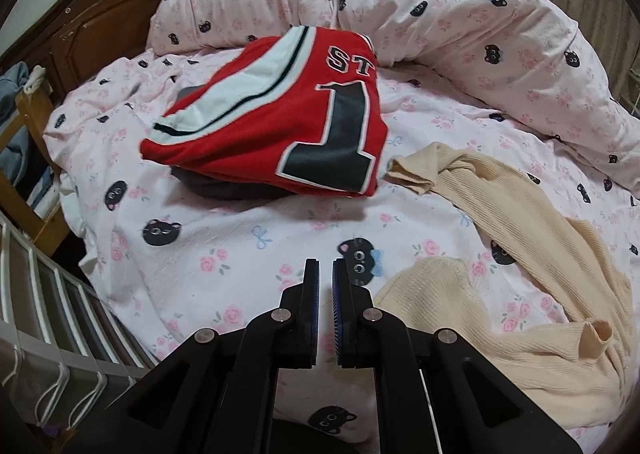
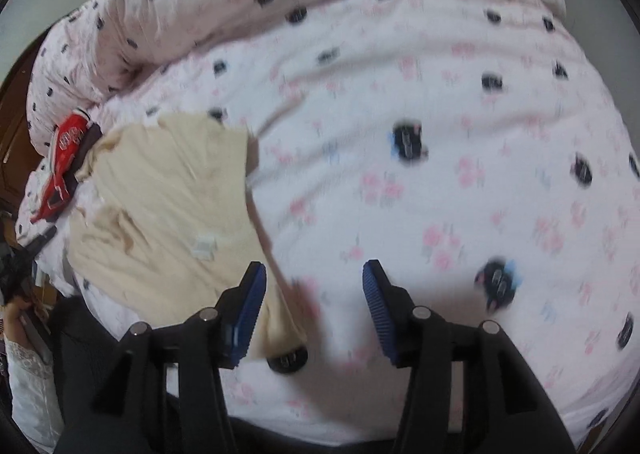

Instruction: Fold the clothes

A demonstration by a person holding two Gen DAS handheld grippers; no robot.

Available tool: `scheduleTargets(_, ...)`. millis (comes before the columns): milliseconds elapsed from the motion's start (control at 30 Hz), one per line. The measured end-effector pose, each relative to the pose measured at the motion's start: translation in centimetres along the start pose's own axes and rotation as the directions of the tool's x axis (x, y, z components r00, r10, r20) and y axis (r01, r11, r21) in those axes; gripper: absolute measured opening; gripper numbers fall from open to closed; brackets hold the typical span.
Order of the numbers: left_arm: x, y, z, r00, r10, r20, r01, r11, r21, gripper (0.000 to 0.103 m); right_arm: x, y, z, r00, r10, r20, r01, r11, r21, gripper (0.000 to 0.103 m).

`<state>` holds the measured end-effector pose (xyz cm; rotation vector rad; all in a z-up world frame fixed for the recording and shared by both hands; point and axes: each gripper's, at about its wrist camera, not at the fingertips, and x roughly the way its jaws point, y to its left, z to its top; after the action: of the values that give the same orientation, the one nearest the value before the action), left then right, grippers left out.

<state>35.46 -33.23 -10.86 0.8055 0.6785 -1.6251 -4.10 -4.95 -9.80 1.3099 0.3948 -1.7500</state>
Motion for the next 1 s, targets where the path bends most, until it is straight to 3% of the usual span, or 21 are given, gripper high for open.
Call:
scheduleTargets(133, 0.0, -0.7, -0.2, 1.0, -0.01, -0.009, 0.01, 1.0, 0.018, 0.006, 0.5, 1.3, 4.0, 0.996, 0.086, 0.032, -0.084, 0.996, -0.042, 0.052)
scheduleTargets(267, -0.3, -1.2, -0.3, 1.0, -0.02, 0.0, 0.02, 0.999, 0.033, 0.006, 3.7, 3.1, 7.0, 0.987, 0.158, -0.015, -0.159, 0.985, -0.069, 0.052)
scheduleTargets(367, -0.3, -1.2, -0.3, 1.0, -0.029, -0.004, 0.029, 0.999, 0.033, 0.008, 6.3, 4.2, 8.2, 0.987, 0.155, -0.053, -0.159, 0.983, -0.089, 0.051)
scheduleTargets(500, -0.2, -0.9, -0.2, 0.999, -0.053, -0.012, 0.053, 0.998, 0.013, 0.021, 8.2, 4.0, 8.8, 0.979, 0.189, -0.082, -0.194, 0.979, -0.055, 0.051)
scheduleTargets(633, -0.1, -0.7, -0.1, 0.996, -0.081, -0.023, 0.08, 0.997, -0.005, 0.022, 10.1, 3.8, 9.4, 0.968, 0.224, -0.11, -0.228, 0.974, -0.02, 0.051)
scheduleTargets(700, 0.0, -0.7, -0.1, 0.996, -0.089, -0.028, 0.089, 0.996, -0.009, 0.022, 11.0, 3.7, 9.7, 0.962, 0.242, -0.123, -0.244, 0.97, -0.002, 0.048)
scheduleTargets(800, -0.1, -0.7, -0.1, 0.995, -0.095, -0.03, 0.094, 0.995, -0.012, 0.022, 11.9, 3.6, 9.9, 0.952, 0.273, -0.136, -0.273, 0.962, 0.022, 0.02)
scheduleTargets(1000, 0.3, -0.6, -0.1, 0.994, -0.097, -0.049, 0.096, 0.995, -0.028, 0.022, 10.6, 2.7, 10.0, 0.942, 0.32, -0.097, -0.316, 0.947, 0.054, 0.02)
